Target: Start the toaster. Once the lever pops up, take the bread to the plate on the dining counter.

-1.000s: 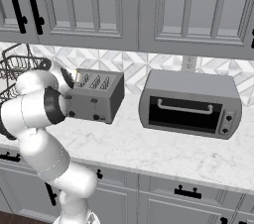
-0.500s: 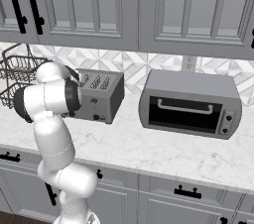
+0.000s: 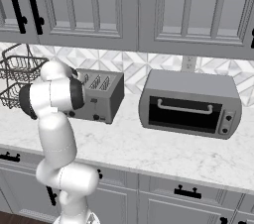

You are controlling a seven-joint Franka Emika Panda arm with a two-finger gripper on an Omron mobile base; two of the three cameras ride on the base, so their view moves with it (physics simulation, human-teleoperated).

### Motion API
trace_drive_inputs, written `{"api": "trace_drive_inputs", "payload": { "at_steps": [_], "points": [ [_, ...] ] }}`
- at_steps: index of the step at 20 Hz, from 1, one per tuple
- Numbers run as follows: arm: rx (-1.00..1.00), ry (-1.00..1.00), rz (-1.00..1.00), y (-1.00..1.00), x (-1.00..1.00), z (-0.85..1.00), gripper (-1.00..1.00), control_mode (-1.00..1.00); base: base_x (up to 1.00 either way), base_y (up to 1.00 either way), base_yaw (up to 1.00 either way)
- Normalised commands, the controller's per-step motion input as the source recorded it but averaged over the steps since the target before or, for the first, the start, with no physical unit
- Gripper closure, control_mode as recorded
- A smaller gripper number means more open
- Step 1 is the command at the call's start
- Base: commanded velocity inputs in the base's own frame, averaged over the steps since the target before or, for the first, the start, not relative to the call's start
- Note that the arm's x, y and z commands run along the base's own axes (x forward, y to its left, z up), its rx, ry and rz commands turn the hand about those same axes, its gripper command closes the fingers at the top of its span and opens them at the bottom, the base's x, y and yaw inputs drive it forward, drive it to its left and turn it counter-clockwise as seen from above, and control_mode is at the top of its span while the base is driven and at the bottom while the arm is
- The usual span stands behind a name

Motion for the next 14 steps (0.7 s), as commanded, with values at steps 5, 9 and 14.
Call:
{"api": "trace_drive_inputs", "payload": {
  "at_steps": [5, 9, 14],
  "points": [
    [0.02, -0.01, -0.04, -0.10, -0.16, -0.15, 1.00, -1.00, 0.00, 0.00, 0.00],
    [0.04, -0.06, -0.02, -0.03, -0.13, 0.00, 1.00, -1.00, 0.00, 0.00, 0.00],
    [0.06, -0.12, 0.00, 0.00, -0.12, 0.17, 1.00, -1.00, 0.00, 0.00, 0.00]
  ]
}}
